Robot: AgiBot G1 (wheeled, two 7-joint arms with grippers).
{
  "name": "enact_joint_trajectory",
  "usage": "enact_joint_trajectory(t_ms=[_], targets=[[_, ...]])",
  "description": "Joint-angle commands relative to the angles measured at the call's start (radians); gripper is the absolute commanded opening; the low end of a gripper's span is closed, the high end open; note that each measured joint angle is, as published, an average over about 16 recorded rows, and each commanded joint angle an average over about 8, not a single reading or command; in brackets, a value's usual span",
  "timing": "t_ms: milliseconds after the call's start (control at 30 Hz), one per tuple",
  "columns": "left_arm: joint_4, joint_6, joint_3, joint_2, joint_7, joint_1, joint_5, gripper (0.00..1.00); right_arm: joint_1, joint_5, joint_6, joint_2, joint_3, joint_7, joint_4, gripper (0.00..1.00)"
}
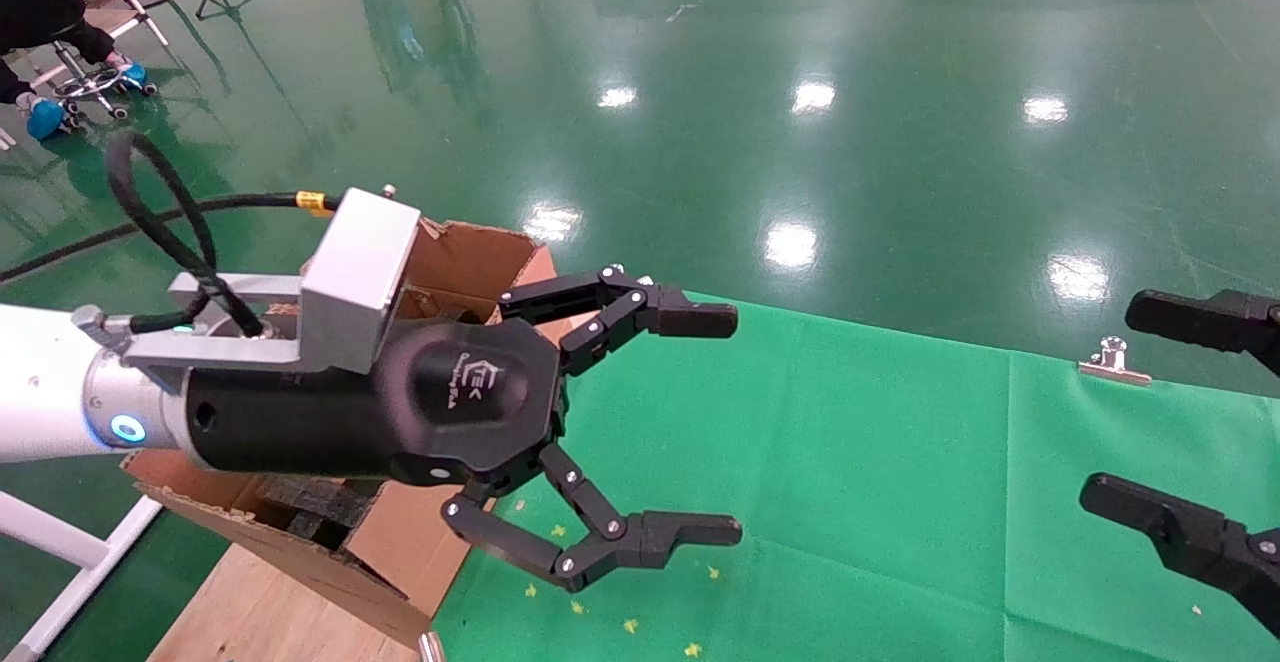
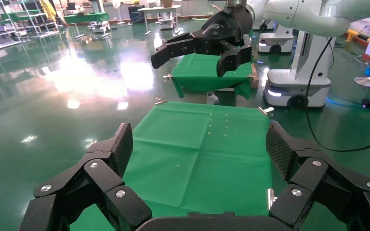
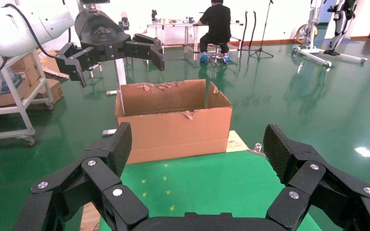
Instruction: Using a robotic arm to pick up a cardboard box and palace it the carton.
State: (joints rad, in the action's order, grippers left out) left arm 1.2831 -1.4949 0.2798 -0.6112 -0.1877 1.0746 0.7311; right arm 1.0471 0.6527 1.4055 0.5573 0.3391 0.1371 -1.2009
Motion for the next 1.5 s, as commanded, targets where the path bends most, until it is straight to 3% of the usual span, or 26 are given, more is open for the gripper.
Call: enact_joint_trajectory(t_ms=[33,1500], targets=[[0.0,0.0,0.0,0.0,0.0,0.0,0.0,1.0,0.0,0.0,0.0,0.0,0.0,0.0,0.0,1.0],[-0.001,0.0,0.001,0.0,0.0,0.001,0.001,1.0,0.0,0.0,0.0,0.0,0.0,0.0,0.0,1.0]])
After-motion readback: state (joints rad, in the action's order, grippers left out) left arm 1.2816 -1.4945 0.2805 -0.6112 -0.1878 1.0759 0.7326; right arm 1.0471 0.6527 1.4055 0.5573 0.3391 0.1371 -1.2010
